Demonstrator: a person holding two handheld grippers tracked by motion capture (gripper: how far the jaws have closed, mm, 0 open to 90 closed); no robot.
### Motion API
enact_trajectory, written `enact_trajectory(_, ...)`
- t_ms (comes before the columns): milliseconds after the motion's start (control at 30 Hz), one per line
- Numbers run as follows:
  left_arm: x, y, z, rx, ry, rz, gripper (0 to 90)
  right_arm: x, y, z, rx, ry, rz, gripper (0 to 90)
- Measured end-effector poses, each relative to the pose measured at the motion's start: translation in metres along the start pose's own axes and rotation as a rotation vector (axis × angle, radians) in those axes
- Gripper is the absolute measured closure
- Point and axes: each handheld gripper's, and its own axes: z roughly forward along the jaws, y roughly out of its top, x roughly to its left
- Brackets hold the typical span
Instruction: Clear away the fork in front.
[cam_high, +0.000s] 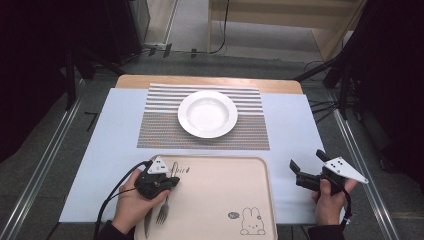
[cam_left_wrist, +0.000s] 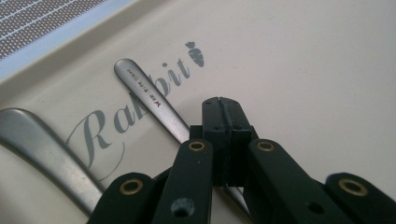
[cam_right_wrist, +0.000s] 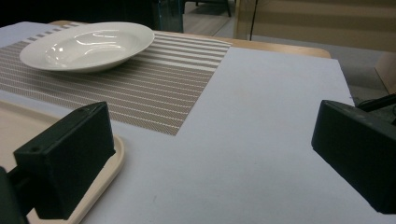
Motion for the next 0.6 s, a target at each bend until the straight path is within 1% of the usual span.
enact_trajectory(300, 0.0084, -0.0022, -0.0033, 0.001, 0.01, -0.017, 89.6, 0.0002, 0.0001, 0.0, 0.0, 0.0, -0.001, 0.0)
enact_trajectory(467, 0.0093, -0.0026, -0.0037, -0.004, 0.006, -0.018, 89.5, 0.0002, 0.0, -0.0002, 0.0, 0.001, -0.002, 0.0)
enact_trajectory(600, 0.0109, -0.0029, -0.0064, -0.037, 0.007, -0.042, 89.1, 0.0003, 0.0001, 0.0007, -0.001, 0.002, -0.002, 0.0)
